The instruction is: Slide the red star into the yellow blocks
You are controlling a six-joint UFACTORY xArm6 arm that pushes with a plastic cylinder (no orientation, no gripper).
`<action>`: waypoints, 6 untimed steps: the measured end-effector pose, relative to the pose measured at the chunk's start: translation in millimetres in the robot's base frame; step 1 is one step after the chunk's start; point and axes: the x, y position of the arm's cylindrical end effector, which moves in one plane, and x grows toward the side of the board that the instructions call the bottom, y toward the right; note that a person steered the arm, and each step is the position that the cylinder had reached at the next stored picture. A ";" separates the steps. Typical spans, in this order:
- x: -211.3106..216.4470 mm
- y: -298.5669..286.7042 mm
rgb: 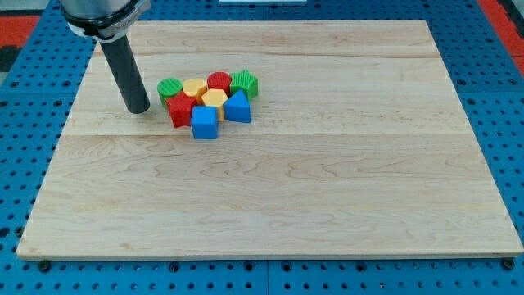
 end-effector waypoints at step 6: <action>-6.1 57.8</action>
